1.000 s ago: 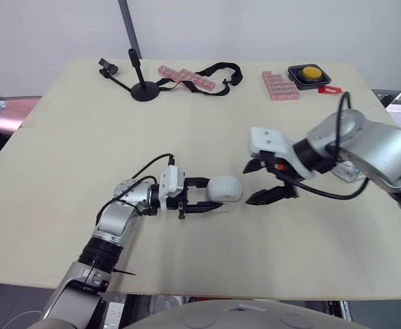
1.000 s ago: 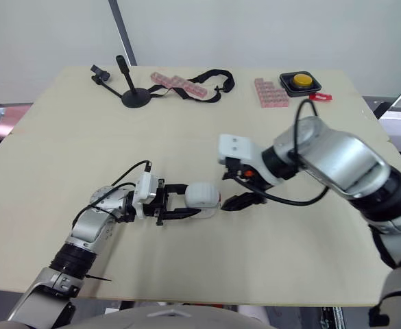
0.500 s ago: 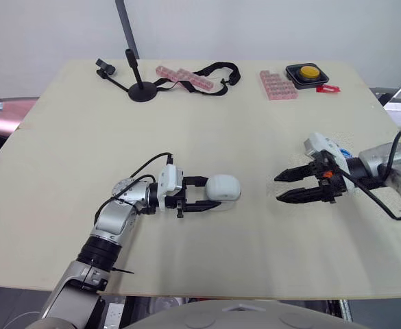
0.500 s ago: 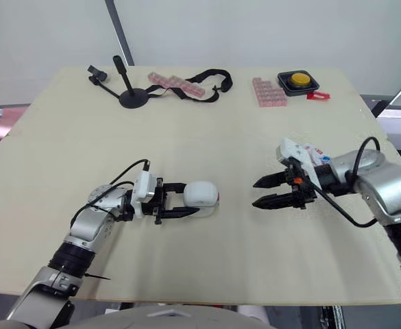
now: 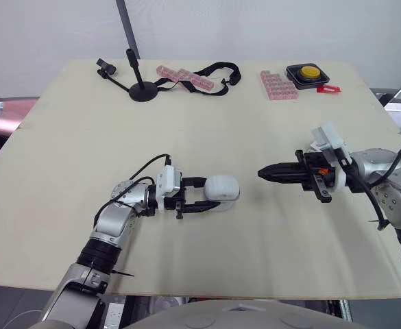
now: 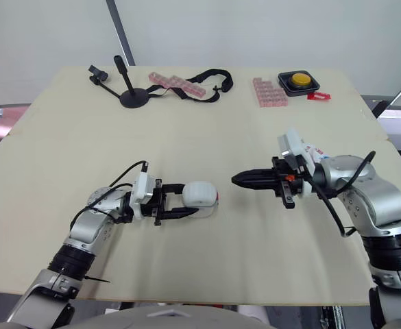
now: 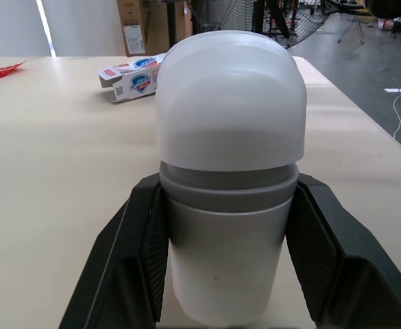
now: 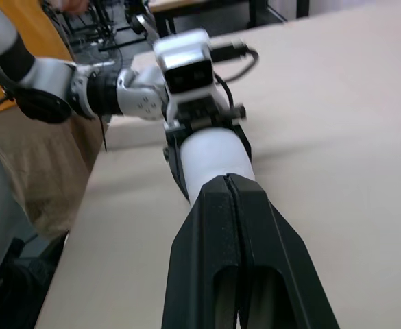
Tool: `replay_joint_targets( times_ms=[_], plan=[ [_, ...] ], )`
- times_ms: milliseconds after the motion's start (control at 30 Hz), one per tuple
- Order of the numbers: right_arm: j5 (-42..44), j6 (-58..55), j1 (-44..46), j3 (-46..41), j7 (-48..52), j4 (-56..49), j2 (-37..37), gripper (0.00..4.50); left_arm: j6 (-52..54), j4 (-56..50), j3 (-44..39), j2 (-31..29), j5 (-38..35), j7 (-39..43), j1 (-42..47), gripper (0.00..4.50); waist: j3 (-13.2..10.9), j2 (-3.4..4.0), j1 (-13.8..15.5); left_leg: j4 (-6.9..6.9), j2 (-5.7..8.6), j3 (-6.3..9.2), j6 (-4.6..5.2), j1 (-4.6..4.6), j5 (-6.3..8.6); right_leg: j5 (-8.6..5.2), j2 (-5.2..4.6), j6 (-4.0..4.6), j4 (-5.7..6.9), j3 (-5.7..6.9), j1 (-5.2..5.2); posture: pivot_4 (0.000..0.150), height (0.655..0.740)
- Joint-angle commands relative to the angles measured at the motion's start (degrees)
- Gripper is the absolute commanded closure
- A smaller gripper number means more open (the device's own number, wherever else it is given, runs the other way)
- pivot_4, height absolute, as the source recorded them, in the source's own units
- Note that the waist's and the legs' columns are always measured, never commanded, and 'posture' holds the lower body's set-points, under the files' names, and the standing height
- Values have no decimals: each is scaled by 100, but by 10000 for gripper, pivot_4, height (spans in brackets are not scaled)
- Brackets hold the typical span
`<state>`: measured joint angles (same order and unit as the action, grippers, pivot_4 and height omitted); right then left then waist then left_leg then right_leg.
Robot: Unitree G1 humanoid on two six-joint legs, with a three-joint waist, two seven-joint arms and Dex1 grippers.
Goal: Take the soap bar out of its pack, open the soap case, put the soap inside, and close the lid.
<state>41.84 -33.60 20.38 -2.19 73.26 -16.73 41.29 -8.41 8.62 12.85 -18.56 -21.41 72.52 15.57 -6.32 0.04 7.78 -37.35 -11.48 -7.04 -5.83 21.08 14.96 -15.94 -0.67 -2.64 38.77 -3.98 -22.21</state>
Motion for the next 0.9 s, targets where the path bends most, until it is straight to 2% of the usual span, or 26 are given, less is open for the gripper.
replay_joint_targets(
  times_ms=[33,467,900],
  plan=[
    [146,-151,239,125,-272,-401,-122,44796,-1,-131,-74,-17,-45,-42,-37,25928,0,0,0,0,0,0,0,-1,0,0,0,0,0,1,0,1500,7400],
    [-541,-222,800,1144,-1038,-522,-693,44796,38,-122,-54,-20,-20,-96,24,25928,0,0,-12,6,2,0,-1,-2,0,0,4,0,-3,2,0,1500,7400],
    [-724,-239,761,1344,-1059,-447,-725,44796,68,-130,-52,-34,-15,-108,30,25928,0,0,-15,9,2,0,-1,-2,0,0,0,-1,-6,2,0,1500,7400]
  ],
)
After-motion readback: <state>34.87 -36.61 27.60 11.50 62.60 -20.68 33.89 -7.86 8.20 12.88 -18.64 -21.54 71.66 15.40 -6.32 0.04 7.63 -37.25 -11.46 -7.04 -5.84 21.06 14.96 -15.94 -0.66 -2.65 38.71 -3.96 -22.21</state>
